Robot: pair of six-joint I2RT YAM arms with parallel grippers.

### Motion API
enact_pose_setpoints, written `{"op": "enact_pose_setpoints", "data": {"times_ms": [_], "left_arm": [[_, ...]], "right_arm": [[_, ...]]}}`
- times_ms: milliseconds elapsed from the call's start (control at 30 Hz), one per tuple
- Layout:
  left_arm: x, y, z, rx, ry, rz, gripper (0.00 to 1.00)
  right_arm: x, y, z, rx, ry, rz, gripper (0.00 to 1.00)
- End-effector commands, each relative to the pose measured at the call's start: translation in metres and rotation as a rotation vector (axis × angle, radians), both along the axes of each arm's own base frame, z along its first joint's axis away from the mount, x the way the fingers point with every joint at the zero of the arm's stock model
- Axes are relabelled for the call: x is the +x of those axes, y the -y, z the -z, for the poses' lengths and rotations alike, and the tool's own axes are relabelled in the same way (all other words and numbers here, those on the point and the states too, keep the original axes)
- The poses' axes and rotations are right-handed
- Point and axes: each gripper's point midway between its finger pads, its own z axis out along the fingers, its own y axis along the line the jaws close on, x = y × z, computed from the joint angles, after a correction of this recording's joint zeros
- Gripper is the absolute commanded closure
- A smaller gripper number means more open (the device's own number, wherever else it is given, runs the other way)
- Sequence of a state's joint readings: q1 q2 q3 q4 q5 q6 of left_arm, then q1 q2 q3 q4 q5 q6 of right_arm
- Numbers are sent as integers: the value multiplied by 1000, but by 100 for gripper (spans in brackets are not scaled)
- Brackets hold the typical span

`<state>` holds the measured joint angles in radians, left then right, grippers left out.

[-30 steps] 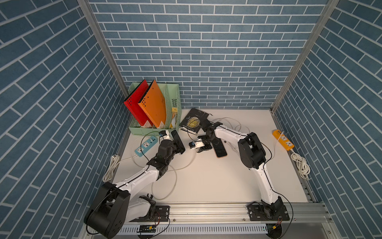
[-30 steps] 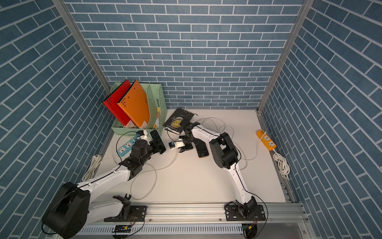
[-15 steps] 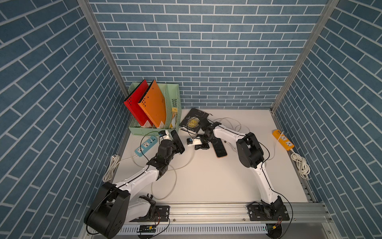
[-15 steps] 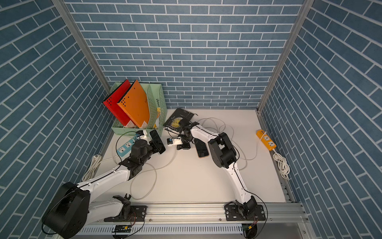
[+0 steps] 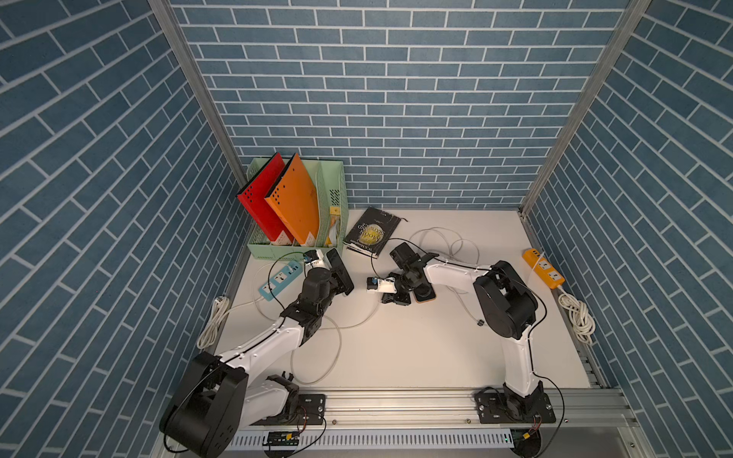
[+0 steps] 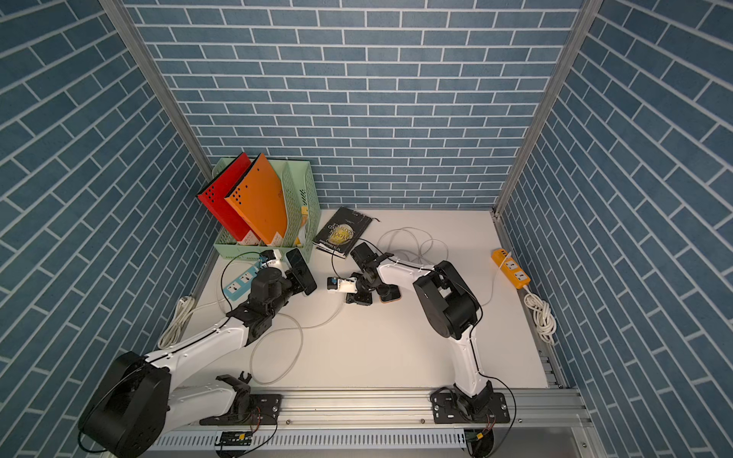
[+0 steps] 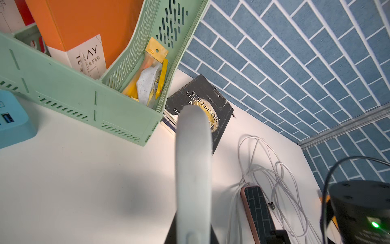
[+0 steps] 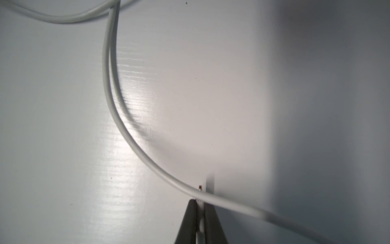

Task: Plug the charging cable into the phone
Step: Pick up the charging cable from the center of the board.

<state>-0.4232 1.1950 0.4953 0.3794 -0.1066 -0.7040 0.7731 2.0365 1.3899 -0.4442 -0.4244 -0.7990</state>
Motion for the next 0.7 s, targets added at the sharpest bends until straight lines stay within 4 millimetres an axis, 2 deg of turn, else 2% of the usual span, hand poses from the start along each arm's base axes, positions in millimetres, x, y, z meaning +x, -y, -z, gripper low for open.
{"op": "enact_pose_setpoints", "data": {"times_ms": [0,100,167,300,467,667], "left_arm": [[8,4,-32,-57,96,7,100],[8,7,-31,-64,93,16,100],[9,10,-35,-77,108,29,100],[5,14,-36,-102,135,62,100],[-4,21,-53,-149,217,119,100],[-24,22,-82,-215,386,181,100]], "right_arm": [[12,11,-12,-63,59,194,100],[8,25,-15,-112,87,272,100],[2,27,-24,-95,97,297,100],[0,9,-65,101,73,367,100],[-2,-5,-138,406,24,421,100],[4,15,-238,750,-123,462,100]]}}
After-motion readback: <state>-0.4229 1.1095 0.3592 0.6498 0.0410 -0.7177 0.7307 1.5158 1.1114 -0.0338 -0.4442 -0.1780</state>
